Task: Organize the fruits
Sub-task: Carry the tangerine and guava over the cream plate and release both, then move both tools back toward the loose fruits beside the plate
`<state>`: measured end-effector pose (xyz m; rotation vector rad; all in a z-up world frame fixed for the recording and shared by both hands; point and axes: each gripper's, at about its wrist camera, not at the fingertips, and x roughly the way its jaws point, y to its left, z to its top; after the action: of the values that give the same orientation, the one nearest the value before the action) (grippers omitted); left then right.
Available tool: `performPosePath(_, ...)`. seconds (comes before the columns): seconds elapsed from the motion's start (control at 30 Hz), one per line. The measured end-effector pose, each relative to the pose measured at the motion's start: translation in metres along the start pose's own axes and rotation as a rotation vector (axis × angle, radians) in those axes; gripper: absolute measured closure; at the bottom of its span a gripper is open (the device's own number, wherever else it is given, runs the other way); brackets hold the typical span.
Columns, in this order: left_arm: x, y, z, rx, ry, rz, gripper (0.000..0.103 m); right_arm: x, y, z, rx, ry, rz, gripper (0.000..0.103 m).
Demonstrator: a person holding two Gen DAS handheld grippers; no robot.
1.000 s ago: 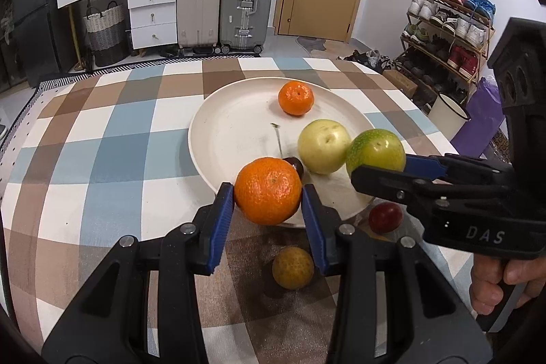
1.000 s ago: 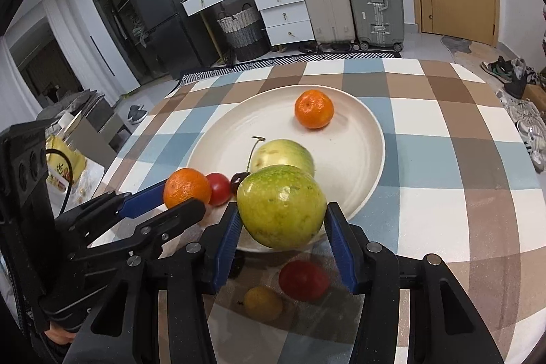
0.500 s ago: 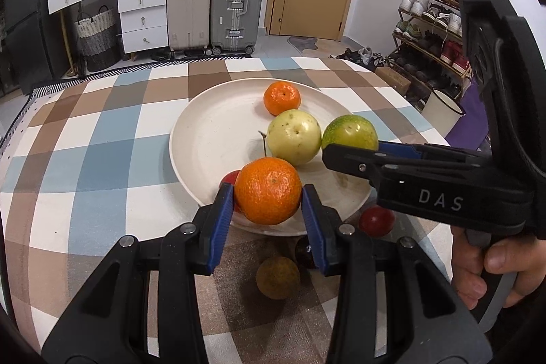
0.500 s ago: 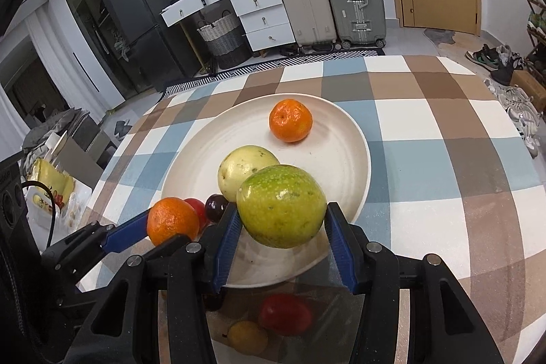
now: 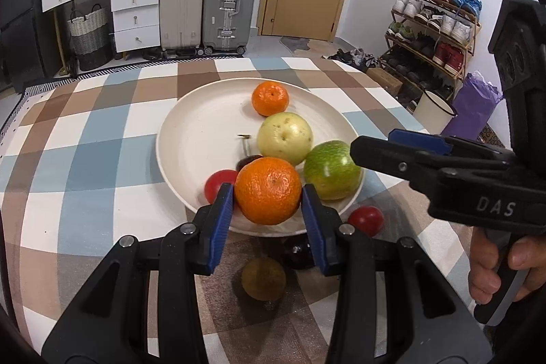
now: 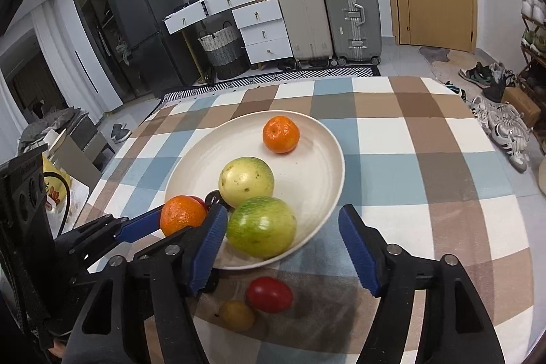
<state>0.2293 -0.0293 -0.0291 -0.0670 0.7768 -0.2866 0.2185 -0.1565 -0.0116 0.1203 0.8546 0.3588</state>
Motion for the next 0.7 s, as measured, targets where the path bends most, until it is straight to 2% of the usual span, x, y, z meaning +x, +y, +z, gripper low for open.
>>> performPosePath(0.1, 0.001, -0.004, 0.0, 0.015, 0.004, 0.03, 0.064, -0.007, -0.004, -0.004, 0.002, -0.004, -0.001, 0.028)
performPosePath(0.17, -0.002, -0.004, -0.001, 0.017, 0.004, 0.03, 0.059, -0.011, -0.006, -0.008, 0.003, -0.002, 0.0, 0.025)
performPosePath(0.23, -0.009, -0.002, -0.002, 0.008, -0.009, 0.036, 0.037, -0.016, -0.01, -0.012, 0.01, -0.004, 0.003, 0.021)
performPosePath(0.27, -0.014, -0.001, -0.003, 0.002, -0.023, 0.044, 0.031, -0.017, -0.011, -0.013, 0.013, -0.003, 0.004, 0.017)
performPosePath(0.3, -0.019, 0.001, -0.004, -0.002, -0.038, 0.053, 0.02, -0.02, -0.013, -0.016, 0.017, -0.003, 0.002, 0.014)
performPosePath(0.4, -0.035, 0.005, -0.008, -0.02, -0.067, 0.079, 0.015, -0.025, -0.017, -0.021, 0.022, 0.0, 0.001, 0.006)
performPosePath(0.5, -0.048, 0.011, -0.015, -0.044, -0.08, 0.104, 0.0, -0.032, -0.017, -0.026, 0.019, -0.009, 0.018, 0.001)
performPosePath(0.7, -0.062, 0.017, -0.028, -0.055, -0.108, 0.115, 0.0, -0.039, -0.009, -0.031, -0.059, -0.019, -0.012, 0.001)
